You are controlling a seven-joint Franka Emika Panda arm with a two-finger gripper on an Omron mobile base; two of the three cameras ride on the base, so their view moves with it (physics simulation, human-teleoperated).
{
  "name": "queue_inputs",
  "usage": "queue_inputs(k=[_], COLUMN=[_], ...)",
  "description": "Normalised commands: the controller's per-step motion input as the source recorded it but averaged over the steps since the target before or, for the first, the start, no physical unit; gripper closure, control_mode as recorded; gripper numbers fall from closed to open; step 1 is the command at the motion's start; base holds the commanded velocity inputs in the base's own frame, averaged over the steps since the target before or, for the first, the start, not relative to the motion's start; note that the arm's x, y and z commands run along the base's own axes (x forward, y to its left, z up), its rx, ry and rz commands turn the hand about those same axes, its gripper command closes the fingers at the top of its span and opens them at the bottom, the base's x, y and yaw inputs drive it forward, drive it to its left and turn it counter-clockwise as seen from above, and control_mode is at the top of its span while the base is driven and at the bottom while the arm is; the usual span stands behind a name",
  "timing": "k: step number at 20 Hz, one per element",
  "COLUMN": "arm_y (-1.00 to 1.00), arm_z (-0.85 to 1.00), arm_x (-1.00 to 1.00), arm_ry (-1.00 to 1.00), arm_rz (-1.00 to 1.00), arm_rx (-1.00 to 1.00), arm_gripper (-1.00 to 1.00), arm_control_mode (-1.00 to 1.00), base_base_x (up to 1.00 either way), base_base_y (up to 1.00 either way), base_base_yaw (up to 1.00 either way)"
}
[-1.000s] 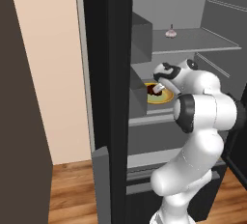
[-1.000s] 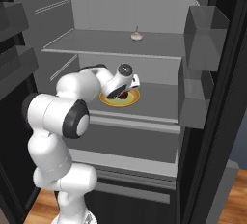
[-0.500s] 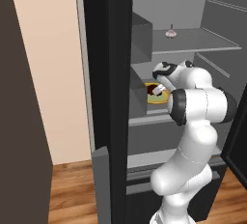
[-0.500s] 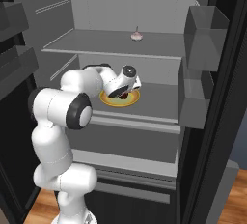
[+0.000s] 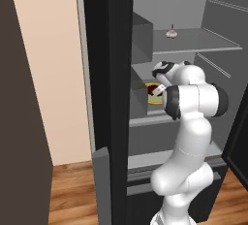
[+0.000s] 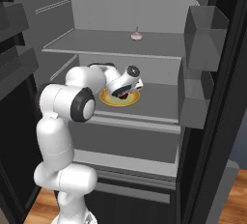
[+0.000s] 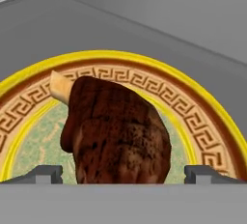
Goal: Transport the steak from the fridge to the microwave and turn on the microwave.
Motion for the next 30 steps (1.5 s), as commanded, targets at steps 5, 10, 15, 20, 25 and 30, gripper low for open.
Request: queue_inputs(k=[5,10,15,20,25,30], arm_y=[0.0,0.0,0.0,0.0,0.0,0.0], arm_z=[-0.09,-0.16,-0.44,-0.58,-0.27,-0.09], arm_x=[0.27,0.24,0.2,0.06,0.0,0.0], arm_ry=[0.03,0.03,0.06,0.01,0.01,-0.03], arm_rz=[0.0,0.0,0.0,0.0,0.0,0.0], arm_rx=[0.0,0.0,-0.03,-0.04,0.0,0.0], arm_gripper=[-1.0,-1.0,-1.0,-1.0,1.0,1.0], arm_control_mode=[-1.0,-1.0,-1.0,-1.0,-1.0,-1.0], base_base_x=[0.0,0.0,0.0,0.0,0.0,0.0], base_base_y=[0.0,0.0,0.0,0.0,0.0,0.0], base_base_yaw=[0.0,0.0,0.0,0.0,0.0,0.0])
